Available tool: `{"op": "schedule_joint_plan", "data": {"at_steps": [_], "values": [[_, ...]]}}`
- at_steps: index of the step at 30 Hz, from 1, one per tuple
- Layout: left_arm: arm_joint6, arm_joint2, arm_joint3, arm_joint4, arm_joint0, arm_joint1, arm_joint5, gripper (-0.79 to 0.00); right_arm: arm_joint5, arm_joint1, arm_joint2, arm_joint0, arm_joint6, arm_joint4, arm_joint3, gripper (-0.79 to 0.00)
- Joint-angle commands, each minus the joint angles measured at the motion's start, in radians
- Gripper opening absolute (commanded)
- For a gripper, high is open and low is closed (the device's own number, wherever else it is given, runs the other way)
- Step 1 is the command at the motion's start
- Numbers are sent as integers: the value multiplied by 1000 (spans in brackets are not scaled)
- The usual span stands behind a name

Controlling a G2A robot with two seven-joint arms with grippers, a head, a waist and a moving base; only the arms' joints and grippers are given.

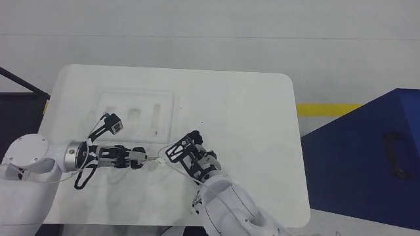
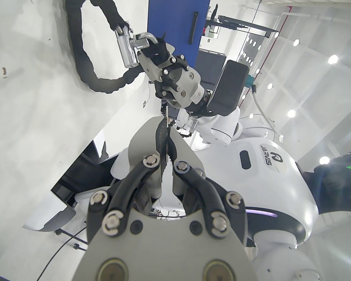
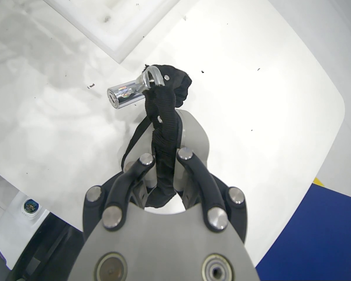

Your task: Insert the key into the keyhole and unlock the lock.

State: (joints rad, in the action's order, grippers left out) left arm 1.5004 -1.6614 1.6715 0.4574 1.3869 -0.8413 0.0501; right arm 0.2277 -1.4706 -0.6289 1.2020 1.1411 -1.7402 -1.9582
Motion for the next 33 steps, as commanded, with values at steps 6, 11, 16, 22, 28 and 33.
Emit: {"op": "schedule_joint_plan", "data": {"at_steps": [6, 11, 16, 22, 28, 33], "values": [[-144, 62, 79, -49, 69, -8, -72, -785, 54, -19, -5, 22, -22, -16, 15, -785], [-156, 88, 88, -44, 89, -10, -90, -785, 69, -35, 1, 24, -20, -29, 19, -785], [-230, 100, 87, -68, 100, -12, -115, -785, 68, -48, 5, 30, -16, -46, 19, -785], [-291, 135, 88, -93, 99, -17, -124, -785, 69, -61, 3, 46, -26, -66, 21, -785], [-328, 129, 95, -92, 109, -17, -148, -785, 103, -72, -9, 66, -32, -120, 24, -785], [-369, 90, 119, -73, 147, -17, -202, -785, 163, -80, -19, 75, -26, -169, 26, -785]]}}
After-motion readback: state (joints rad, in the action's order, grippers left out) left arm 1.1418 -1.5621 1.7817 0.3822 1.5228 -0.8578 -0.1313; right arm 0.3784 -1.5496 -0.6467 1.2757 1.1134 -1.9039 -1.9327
